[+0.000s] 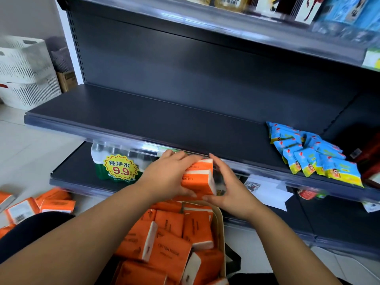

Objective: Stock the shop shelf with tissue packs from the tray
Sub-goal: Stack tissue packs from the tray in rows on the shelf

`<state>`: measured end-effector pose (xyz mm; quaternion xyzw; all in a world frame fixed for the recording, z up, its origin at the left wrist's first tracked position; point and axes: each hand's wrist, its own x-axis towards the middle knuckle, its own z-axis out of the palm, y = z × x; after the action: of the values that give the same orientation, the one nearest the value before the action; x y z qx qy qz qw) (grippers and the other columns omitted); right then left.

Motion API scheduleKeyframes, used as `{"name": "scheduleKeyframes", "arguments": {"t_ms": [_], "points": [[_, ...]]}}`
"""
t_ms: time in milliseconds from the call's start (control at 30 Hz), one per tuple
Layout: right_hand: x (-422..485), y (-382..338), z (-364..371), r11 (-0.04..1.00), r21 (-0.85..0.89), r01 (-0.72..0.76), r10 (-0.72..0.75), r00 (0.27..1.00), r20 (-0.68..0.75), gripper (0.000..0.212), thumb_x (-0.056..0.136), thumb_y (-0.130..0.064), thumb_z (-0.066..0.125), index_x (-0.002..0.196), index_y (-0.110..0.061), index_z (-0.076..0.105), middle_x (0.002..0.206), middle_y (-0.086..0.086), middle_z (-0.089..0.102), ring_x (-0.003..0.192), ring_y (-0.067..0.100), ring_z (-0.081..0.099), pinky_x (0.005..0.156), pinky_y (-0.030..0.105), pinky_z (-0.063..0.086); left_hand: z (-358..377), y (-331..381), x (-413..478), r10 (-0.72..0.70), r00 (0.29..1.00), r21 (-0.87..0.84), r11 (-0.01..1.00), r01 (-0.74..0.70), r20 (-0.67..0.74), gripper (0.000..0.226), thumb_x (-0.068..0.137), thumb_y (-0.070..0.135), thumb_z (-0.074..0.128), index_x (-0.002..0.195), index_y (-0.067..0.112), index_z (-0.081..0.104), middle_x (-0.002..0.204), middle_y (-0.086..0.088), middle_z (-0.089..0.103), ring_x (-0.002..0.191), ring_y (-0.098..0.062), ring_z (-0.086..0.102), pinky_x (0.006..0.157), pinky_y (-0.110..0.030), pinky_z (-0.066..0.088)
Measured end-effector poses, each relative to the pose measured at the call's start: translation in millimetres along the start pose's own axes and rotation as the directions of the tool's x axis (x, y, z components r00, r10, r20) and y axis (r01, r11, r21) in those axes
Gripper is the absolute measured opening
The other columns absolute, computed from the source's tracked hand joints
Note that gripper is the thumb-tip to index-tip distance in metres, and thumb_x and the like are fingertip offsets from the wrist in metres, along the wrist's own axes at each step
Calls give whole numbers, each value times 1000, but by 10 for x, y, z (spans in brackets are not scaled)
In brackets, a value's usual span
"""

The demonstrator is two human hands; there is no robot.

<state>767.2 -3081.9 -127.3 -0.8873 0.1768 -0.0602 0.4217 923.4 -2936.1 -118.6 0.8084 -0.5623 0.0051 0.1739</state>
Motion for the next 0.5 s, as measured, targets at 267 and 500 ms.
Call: {"name": "scheduleKeyframes", "arguments": {"t_ms": [267,500], "points": [[-71,-2,48,996,82,-31,35,998,-50,93,75,-24,83,136,-50,17,129,-14,49,116,5,55,92,23,51,105,113,8,88,996,14,996,-88,-7,94,71,62,70,147,43,18,137,14,35,124,-12,30,97,-27,33],[-52,108,-316,970,233,-66,109,978,-179,73,80,-15,78,124,-45,30,121,-20,53,114,-3,52,90,20,47,40,10,134,-68,997,-572,819,33,-40,111,70,31,84,147,47,6,145,22,21,134,5,26,107,-18,29]]}}
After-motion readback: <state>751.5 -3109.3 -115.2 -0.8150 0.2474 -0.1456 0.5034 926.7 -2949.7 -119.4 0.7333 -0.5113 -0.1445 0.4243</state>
